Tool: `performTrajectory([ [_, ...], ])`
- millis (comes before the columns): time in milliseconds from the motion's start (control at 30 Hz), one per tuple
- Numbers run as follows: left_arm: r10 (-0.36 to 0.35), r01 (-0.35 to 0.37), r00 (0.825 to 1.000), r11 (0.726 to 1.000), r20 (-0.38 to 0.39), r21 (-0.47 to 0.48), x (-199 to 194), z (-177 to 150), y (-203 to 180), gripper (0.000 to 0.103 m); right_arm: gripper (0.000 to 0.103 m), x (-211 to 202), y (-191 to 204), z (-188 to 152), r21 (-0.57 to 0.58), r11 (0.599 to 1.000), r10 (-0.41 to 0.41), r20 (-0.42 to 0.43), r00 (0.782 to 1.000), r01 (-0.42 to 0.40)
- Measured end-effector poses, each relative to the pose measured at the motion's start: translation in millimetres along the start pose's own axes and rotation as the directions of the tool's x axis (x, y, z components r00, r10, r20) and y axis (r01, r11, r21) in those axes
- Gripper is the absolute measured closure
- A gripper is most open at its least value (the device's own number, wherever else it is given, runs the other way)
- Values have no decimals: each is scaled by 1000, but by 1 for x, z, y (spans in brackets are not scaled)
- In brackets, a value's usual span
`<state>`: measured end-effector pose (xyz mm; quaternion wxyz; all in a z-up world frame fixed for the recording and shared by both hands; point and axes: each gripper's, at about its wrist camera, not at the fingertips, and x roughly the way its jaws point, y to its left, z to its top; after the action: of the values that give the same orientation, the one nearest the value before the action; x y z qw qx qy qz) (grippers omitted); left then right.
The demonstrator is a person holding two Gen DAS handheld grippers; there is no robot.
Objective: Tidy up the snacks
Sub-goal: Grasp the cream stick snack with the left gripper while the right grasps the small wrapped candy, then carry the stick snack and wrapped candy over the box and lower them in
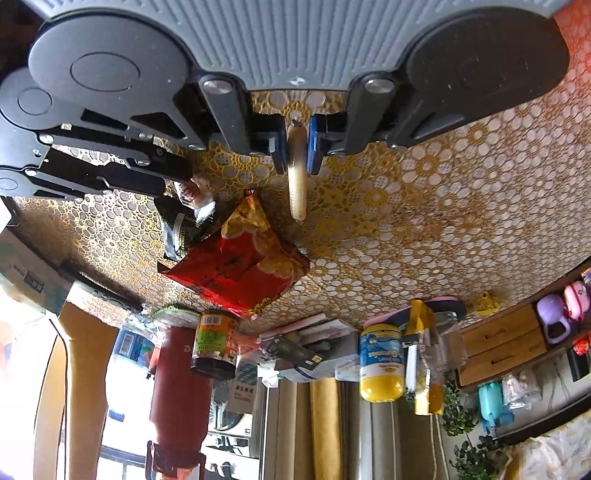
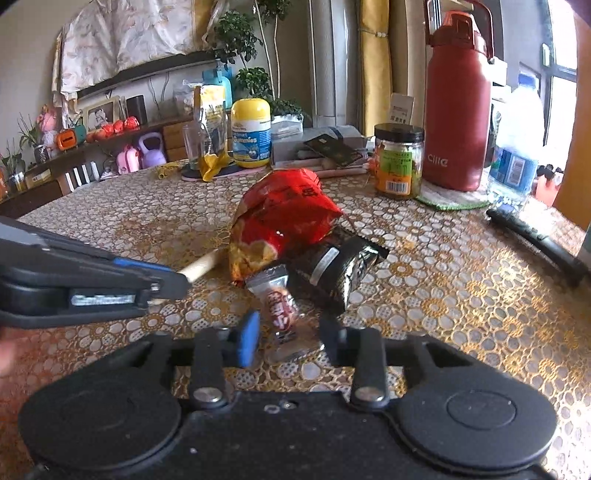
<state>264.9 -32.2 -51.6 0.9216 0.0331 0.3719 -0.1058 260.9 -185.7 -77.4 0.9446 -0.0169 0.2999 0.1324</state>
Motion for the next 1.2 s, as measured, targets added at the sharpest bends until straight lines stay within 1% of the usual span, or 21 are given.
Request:
performTrajectory([
  [67,3,-3,1000,1000,10,-9,-10,-3,2,92,82,-3,-1,-1,13,1000,6,10,1000,-7],
  [100,4,-4,1000,1000,14,-10,-15,-4,2,92,85,-4,-1,-3,12,1000,8,9,1000,-8],
  [167,5,-4,1000,1000,22,-12,-25,-8,3,92,88,-10,1,-4,16,1000,11,23,1000,-12],
  [400,14,-13,999,999,43,-34,-64,-26,9,92,89,-32,13,-12,24,999,33,33,999,-33],
  [633,25,-20,997,998,70,-65,-109,-48,16,92,89,-66,26,-21,25,998,49,45,998,-51],
  [900,54,-45,995,994,84,-100,-150,-78,25,92,88,-104,46,-30,-4,997,73,66,995,-73],
  [1200,75,-58,989,990,124,-132,-189,-100,32,92,88,-139,69,-26,-49,994,106,111,988,-101],
])
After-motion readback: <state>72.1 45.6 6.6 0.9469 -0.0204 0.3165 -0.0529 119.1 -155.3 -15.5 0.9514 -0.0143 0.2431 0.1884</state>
